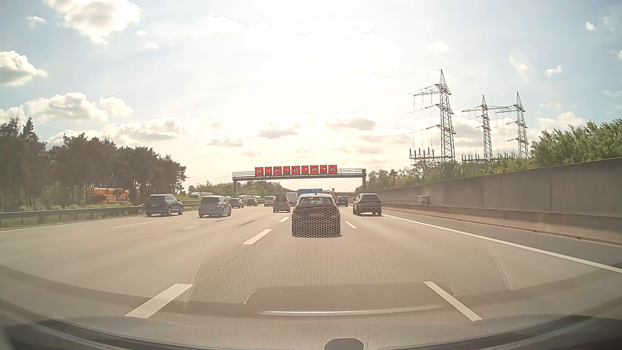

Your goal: Follow the waypoints while adhering to traffic rules and regulations

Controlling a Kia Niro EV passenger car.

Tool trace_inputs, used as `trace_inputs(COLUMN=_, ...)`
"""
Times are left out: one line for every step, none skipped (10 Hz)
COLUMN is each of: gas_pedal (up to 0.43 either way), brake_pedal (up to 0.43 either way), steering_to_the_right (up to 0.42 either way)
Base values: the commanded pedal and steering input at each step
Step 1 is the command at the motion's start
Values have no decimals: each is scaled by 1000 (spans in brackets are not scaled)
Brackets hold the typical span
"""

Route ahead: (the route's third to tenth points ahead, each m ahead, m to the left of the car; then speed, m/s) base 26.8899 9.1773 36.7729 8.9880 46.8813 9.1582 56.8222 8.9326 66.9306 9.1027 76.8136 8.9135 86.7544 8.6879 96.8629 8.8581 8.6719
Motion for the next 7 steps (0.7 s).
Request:
trace_inputs(gas_pedal=138, brake_pedal=0, steering_to_the_right=-4)
trace_inputs(gas_pedal=138, brake_pedal=0, steering_to_the_right=-4)
trace_inputs(gas_pedal=138, brake_pedal=0, steering_to_the_right=-4)
trace_inputs(gas_pedal=138, brake_pedal=0, steering_to_the_right=-4)
trace_inputs(gas_pedal=138, brake_pedal=0, steering_to_the_right=-4)
trace_inputs(gas_pedal=138, brake_pedal=0, steering_to_the_right=-4)
trace_inputs(gas_pedal=138, brake_pedal=0, steering_to_the_right=-4)
